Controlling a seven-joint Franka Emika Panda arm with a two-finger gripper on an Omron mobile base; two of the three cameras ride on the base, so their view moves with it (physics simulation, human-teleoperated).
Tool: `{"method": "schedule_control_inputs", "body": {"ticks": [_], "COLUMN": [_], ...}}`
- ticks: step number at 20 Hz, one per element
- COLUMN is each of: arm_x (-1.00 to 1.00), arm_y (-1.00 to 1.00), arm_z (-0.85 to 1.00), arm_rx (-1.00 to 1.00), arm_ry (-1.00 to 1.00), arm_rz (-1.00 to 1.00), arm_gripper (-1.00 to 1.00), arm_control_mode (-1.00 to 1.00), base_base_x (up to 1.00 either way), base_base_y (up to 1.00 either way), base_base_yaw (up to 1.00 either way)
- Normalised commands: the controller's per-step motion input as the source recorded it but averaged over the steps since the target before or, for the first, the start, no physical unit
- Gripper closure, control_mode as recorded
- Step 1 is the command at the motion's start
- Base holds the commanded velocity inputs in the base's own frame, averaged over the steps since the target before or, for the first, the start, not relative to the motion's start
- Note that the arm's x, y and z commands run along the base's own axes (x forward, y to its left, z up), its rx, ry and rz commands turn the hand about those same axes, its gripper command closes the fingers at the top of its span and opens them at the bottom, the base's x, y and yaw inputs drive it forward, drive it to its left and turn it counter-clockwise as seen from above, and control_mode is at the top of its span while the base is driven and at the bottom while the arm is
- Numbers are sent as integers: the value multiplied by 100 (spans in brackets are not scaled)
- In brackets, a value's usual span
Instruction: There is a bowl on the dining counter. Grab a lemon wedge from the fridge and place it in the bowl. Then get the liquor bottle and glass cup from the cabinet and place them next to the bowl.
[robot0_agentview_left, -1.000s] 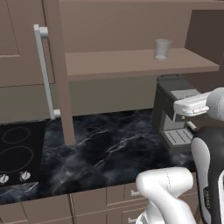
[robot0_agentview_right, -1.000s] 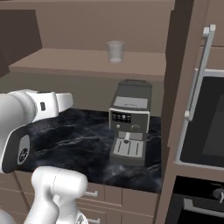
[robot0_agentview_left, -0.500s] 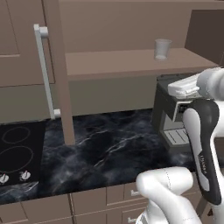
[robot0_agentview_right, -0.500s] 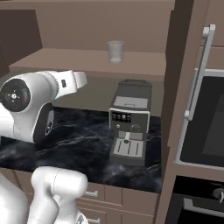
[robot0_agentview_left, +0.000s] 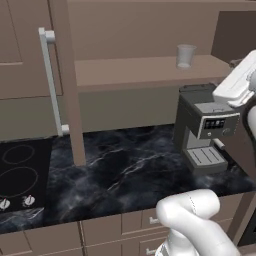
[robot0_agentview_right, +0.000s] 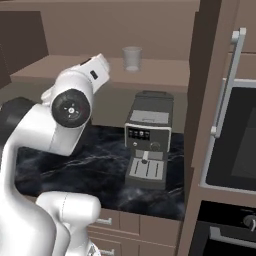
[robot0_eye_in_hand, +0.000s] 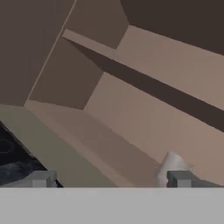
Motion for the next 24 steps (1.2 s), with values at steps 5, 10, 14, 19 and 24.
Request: {"method": "schedule_control_inputs", "body": {"ticks": [5,10,14,19,24], "arm_x": [-8,-3,0,11,17], "arm_y": [-3,-1,0,-1,-19], "arm_z": [28,0,-20,-8,-1], "arm_rx": [-35,-41,-29,0,0], "arm_ry": [-5,2,4,0,1], "arm_rz": [8,0,-1,0,0], "arm_gripper": [-100,-100,-100,-100,-100], "arm_control_mode": [-100,-100,-100,-100,-100], "base_base_x": [0,0,0,0,0], "base_base_y": [0,0,0,0,0], "base_base_yaw": [0,0,0,0,0]}}
